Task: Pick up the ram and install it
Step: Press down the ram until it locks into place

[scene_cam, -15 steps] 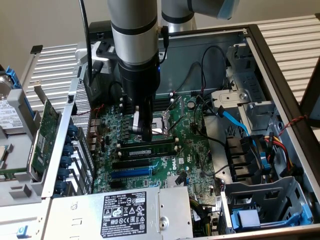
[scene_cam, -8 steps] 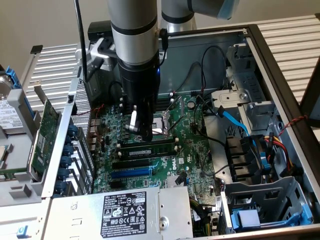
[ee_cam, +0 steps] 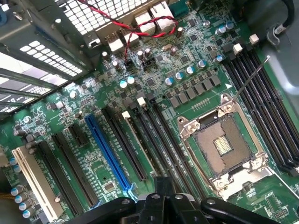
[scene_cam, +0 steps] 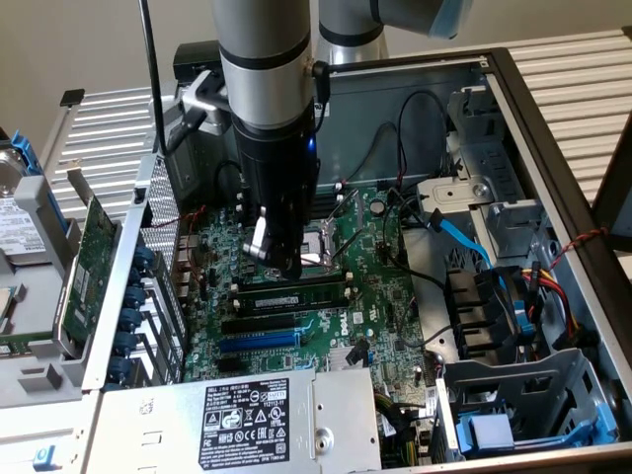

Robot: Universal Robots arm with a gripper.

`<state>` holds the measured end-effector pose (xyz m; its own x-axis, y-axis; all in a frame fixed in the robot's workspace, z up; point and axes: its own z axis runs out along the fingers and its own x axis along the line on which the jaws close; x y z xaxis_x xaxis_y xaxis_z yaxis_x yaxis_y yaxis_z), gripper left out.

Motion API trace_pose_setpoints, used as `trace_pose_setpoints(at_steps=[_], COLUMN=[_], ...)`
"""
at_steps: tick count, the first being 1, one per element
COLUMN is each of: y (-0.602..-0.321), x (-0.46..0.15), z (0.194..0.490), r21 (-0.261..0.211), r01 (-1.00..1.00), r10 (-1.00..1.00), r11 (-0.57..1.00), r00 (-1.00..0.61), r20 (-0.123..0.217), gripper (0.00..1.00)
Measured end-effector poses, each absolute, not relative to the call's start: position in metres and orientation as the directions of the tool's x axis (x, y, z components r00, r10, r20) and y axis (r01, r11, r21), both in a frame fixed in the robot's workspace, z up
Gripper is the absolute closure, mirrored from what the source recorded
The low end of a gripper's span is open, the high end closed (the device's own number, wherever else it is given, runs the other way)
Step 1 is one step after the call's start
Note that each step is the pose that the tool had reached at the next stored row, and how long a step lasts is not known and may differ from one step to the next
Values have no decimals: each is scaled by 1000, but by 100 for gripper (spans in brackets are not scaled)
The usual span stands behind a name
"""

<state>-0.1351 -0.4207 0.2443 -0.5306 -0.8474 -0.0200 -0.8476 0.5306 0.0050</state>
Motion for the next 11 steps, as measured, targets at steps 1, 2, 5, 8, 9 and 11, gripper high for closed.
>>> trace_pose_setpoints(at_steps=[1,2,5,8,9,11], y=[-421,-421,-421,-421,-421,-421], x=[-135,-135,-135,-135,-135,-135], z=[244,244,243,243,243,242], r21=[5,5,5,5,5,5], r01=[-840,-833,-811,-786,-778,-759], r10=[-840,-833,-811,-786,-777,-759], r11=[542,553,585,618,629,651], r00=[-542,-553,-585,-618,-629,-651], r20=[-20,-20,-20,-20,-20,-20], gripper=[89,89,89,89,89,89])
